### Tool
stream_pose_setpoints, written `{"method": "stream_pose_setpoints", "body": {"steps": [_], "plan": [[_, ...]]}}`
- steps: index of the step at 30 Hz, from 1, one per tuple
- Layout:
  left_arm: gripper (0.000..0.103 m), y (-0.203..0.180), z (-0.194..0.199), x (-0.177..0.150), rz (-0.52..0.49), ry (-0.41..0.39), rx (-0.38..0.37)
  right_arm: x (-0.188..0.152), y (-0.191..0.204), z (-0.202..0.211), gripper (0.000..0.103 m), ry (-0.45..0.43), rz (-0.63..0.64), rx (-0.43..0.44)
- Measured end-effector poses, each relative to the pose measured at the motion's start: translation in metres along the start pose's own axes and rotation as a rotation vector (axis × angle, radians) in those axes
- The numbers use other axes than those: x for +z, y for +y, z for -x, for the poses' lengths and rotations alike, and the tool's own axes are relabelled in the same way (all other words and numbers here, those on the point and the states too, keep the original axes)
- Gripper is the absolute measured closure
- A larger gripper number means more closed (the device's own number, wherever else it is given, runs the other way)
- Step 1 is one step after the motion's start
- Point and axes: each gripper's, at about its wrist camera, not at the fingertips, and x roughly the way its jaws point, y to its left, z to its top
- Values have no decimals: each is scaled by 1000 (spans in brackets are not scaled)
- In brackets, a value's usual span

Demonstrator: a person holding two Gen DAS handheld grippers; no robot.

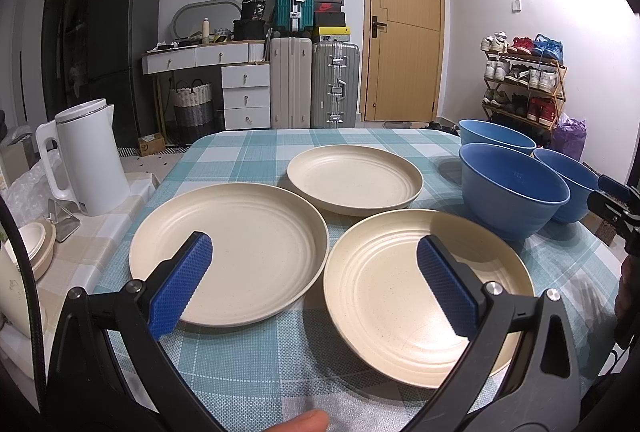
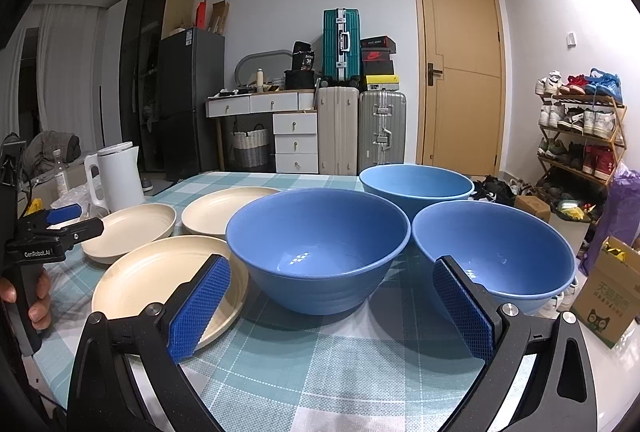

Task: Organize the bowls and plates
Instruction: 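Move both tools forward toward the cream plates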

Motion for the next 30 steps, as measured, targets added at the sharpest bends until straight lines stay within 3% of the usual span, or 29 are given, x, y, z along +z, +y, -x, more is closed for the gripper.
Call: {"method": "stream_pose_setpoints", "body": {"steps": [12,30], "plan": [[1,2,4,4,18,7,-7,1,5,-1,0,23,36,-13],[1,6,3,11,26,56,-5,26,25,-7,0,30,30,76]]}}
